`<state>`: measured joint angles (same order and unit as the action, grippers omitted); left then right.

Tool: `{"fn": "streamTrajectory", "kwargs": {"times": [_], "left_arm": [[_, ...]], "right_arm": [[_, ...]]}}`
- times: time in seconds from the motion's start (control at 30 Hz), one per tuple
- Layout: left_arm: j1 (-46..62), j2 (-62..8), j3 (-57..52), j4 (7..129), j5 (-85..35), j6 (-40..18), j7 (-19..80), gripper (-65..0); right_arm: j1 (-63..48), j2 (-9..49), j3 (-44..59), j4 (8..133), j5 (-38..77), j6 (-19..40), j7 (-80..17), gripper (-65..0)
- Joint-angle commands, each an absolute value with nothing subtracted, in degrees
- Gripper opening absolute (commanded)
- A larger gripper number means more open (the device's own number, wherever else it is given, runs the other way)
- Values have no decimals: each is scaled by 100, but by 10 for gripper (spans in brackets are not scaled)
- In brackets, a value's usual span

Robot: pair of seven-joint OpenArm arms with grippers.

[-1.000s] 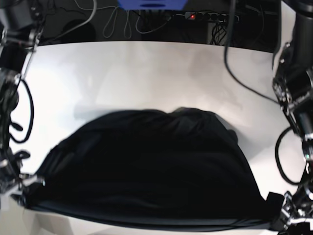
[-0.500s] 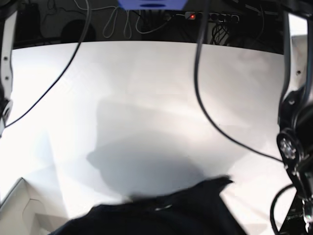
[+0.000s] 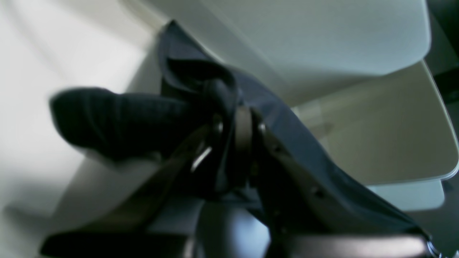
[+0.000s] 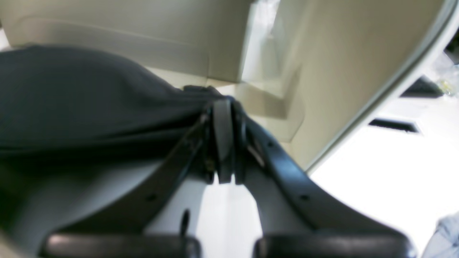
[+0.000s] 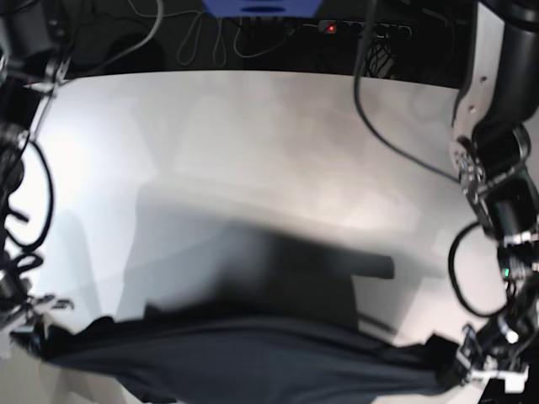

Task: Layout the t-shirt on the table in an organized manner, then fold the t-shirt properly
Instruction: 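Lift the shirt high with both grippers and shake it out, then lay the black shirt down flat, drawing both grippers apart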

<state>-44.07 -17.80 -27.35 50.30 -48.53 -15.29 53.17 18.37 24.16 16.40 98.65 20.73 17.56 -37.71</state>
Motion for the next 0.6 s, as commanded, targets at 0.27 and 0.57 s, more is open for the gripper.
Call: {"fn": "streamTrajectory", "kwargs": {"times": [0.27,0.57], "left_arm": [[-1921,-2018,-2765,5508,-5780,-1569,5174,-649],[-734,-2352,-2765,5508,-6695,-1569,5235,-645]], "right_arm": [[-171,1385,2053,10132,2044,1719,-3371,-650],[-1156,1218,2044,10132,2044,1719,-3213,-650]]}}
